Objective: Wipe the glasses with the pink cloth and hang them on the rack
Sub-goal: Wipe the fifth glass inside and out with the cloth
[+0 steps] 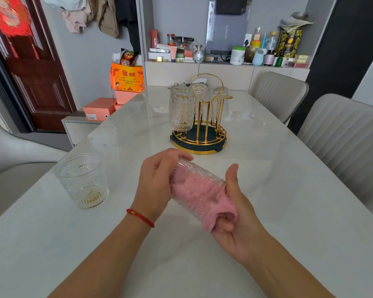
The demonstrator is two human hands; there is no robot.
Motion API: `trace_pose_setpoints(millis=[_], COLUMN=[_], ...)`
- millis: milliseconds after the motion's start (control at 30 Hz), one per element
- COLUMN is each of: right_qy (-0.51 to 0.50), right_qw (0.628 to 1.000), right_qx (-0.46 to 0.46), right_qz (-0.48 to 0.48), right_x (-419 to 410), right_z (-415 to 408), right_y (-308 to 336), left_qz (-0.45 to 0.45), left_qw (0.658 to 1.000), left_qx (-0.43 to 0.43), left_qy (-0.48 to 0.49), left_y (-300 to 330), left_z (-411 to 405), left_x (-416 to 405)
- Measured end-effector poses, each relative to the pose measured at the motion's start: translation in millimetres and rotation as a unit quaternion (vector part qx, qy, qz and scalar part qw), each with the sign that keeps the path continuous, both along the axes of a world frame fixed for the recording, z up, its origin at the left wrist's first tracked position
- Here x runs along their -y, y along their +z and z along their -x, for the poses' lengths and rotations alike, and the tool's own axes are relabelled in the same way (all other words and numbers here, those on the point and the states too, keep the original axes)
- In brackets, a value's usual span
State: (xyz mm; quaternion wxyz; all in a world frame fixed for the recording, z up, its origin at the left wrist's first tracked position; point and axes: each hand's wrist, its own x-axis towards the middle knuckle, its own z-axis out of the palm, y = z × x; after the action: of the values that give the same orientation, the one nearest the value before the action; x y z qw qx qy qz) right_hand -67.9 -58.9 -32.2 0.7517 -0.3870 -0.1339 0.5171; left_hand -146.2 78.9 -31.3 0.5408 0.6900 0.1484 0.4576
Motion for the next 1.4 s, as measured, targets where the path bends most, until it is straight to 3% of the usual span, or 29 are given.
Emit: trace_pose_setpoints(millis=[67,167,233,333,467,600,767,867,900,967,1033,1100,1167,1233,1300,1400], right_qy=[0.024,0.058,0.105,0.144,0.058,0.037,0.028,-0.004,-0.021,-0.065,-0.099,-0.131,-0.149,-0.147,-0.14,-0.126], right_qw=[0.991,0.92,0.886,0.897,0.944,0.977,0.996,0.991,0.988,0.993,0.995,0.986,0.973,0.965,0.969,0.989], right_qx=[0.129,0.387,0.452,0.417,0.325,0.209,0.074,-0.12,-0.148,-0.102,0.013,0.103,0.175,0.215,0.2,0.052], right_qz=[0.032,0.014,-0.002,-0.019,-0.026,-0.032,-0.035,-0.055,-0.049,-0.018,0.014,0.028,0.032,0.038,0.047,0.051], right_x=[1,4,6,7,6,7,6,2,1,1,0,0,1,1,1,5], right_z=[-7,-16,-17,-10,-3,2,1,2,3,-1,-6,-12,-16,-16,-12,-15], right_y=[4,3,4,4,-1,3,8,8,10,9,7,4,3,5,6,9], left_qz=[0.03,0.136,0.194,0.203,0.186,0.085,-0.034,-0.112,-0.135,-0.164,-0.132,0.002,0.168,0.224,0.184,-0.051], left_qw=[0.999,0.99,0.979,0.976,0.979,0.991,0.995,0.989,0.986,0.984,0.991,0.993,0.962,0.946,0.965,0.995], left_qx=[-0.006,-0.024,-0.044,-0.06,-0.035,0.015,0.068,0.075,0.071,0.042,-0.021,-0.108,-0.187,-0.216,-0.184,-0.074], left_qy=[0.013,0.032,0.041,0.051,0.073,0.104,0.069,0.065,0.062,0.05,0.013,-0.056,-0.105,-0.088,-0.025,0.053], left_y=[1,2,2,1,-3,-8,-6,-8,-10,-14,-14,-8,-1,-3,-6,-15], left_z=[0,-1,-4,-5,-6,-3,2,4,3,1,-2,-4,-5,-10,-12,-9], left_x=[-2,-4,-5,-4,-3,-6,-10,-16,-18,-21,-21,-14,-6,-1,0,-4])
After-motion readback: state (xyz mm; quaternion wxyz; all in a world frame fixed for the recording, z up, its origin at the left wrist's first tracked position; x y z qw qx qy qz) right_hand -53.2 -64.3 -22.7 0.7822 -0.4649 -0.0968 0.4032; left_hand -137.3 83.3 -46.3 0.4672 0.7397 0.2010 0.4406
